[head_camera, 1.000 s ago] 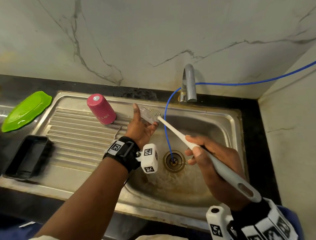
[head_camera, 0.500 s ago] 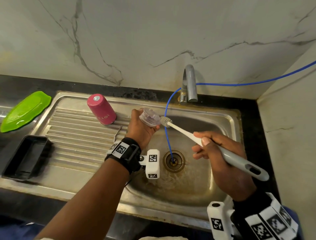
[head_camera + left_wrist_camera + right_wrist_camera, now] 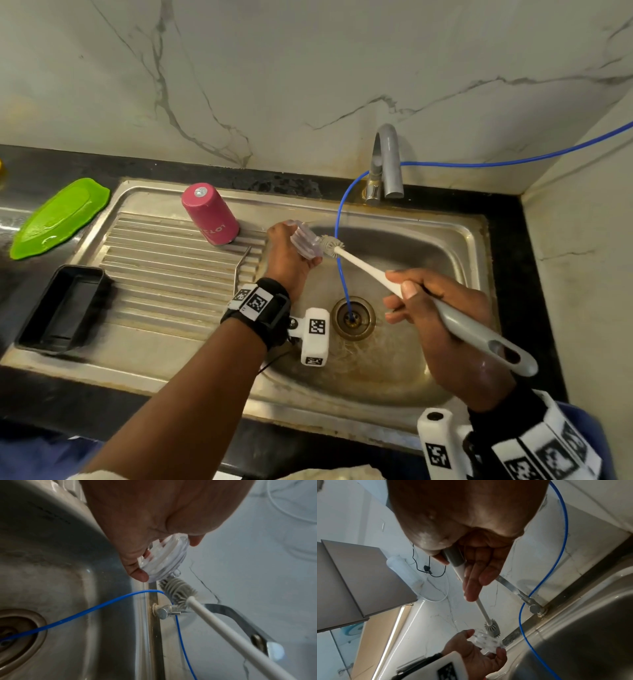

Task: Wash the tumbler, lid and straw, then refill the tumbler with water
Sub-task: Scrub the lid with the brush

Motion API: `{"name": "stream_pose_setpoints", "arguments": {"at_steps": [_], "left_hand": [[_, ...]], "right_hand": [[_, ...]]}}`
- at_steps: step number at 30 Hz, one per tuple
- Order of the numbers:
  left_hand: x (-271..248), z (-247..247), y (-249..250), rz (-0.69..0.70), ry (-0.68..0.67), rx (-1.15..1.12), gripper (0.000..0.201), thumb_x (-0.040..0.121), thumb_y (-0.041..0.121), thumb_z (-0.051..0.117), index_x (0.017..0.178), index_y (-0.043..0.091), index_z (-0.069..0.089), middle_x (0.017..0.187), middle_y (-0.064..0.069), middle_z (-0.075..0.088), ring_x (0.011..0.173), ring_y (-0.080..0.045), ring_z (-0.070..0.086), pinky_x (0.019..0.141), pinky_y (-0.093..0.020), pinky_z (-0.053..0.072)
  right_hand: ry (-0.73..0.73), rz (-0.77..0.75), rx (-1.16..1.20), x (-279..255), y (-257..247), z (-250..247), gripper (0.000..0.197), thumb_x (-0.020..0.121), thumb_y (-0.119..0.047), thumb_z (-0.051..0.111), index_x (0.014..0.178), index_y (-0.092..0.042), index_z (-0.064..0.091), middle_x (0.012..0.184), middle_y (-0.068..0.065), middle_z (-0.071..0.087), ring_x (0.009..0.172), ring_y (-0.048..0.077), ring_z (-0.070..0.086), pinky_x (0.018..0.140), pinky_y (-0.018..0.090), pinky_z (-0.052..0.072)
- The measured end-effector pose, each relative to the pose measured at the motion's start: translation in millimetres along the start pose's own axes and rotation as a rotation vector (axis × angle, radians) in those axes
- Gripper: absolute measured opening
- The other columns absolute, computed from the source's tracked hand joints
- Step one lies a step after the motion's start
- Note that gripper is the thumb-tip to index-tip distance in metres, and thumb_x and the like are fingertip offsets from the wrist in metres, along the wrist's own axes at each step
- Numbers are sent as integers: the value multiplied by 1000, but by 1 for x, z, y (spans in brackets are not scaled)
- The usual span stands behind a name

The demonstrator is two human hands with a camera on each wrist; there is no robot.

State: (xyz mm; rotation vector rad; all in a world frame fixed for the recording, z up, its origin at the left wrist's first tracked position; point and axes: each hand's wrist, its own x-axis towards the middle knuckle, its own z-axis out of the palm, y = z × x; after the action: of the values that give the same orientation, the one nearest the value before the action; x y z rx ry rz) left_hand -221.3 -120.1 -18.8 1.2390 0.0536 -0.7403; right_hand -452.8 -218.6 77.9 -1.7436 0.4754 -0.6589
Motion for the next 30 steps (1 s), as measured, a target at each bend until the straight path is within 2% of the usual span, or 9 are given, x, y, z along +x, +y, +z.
{"name": "stream_pose_setpoints", "arguments": {"at_steps": [4, 9, 13, 15, 19, 21, 25, 27, 30], "left_hand": [[3, 3, -3, 26, 0, 65, 60, 85, 62, 53, 126, 19, 50, 103, -15, 56, 86, -23, 60, 66, -32, 54], [-7, 11, -13, 53, -58, 72, 42, 104, 51, 38, 107, 15, 61, 92, -9, 66, 83, -23, 61, 66, -34, 49], [-6, 12, -11, 14, -45, -26, 40, 104, 45, 37, 102, 13, 61, 87, -11, 64, 76, -22, 59, 62, -32, 47], [-2, 10, -9, 7, -36, -55, 40, 106, 41, 33, 105, 10, 58, 86, -12, 63, 75, -23, 58, 61, -32, 45], [1, 6, -12, 9, -12, -82, 48, 94, 50, 45, 122, 11, 53, 101, -16, 61, 82, -24, 59, 63, -33, 47], [2, 6, -12, 13, -9, -98, 48, 95, 51, 45, 122, 11, 54, 106, -19, 58, 83, -25, 58, 64, -33, 47], [-2, 14, -15, 6, -69, -81, 44, 102, 46, 41, 113, 8, 60, 100, -18, 62, 79, -25, 60, 61, -34, 48], [-1, 16, -16, -8, -83, -59, 44, 104, 46, 39, 105, 10, 64, 97, -17, 64, 77, -24, 62, 60, -33, 49], [5, 7, -14, -26, -57, -47, 45, 102, 48, 40, 110, 8, 60, 94, -16, 65, 79, -26, 61, 60, -34, 48]], "right_hand": [[50, -28, 2, -14, -3, 15, 29, 102, -34, 54, 110, -16, 76, 82, 0, 76, 68, 18, 77, 62, 33, 63], [104, 67, 82, -6, 8, 14, 24, 104, -23, 56, 113, -14, 75, 85, 5, 77, 69, 22, 77, 65, 26, 61], [52, 45, 55, -4, 3, 13, 23, 103, -24, 57, 112, -15, 75, 84, 6, 77, 70, 22, 77, 66, 39, 65], [12, -12, 11, -6, -2, 13, 25, 102, -31, 57, 113, -16, 75, 83, 2, 76, 69, 19, 77, 63, 39, 64], [-15, -46, 10, -9, -8, 16, 22, 103, -32, 56, 113, -23, 73, 82, 0, 75, 70, 18, 76, 62, 37, 62], [-13, -39, 27, -7, -7, 18, 21, 104, -31, 55, 114, -23, 72, 83, 1, 74, 70, 18, 76, 62, 38, 62], [-23, -42, -50, -1, 6, 22, 21, 106, -34, 54, 119, -26, 70, 84, 2, 72, 67, 21, 74, 61, 45, 60], [-16, -29, -45, -1, 9, 21, 23, 105, -36, 54, 120, -27, 70, 86, -1, 73, 70, 20, 76, 63, 41, 62], [-15, -3, 12, -7, 4, 17, 25, 103, -35, 55, 117, -24, 72, 87, 0, 75, 71, 18, 78, 66, 30, 63]]}}
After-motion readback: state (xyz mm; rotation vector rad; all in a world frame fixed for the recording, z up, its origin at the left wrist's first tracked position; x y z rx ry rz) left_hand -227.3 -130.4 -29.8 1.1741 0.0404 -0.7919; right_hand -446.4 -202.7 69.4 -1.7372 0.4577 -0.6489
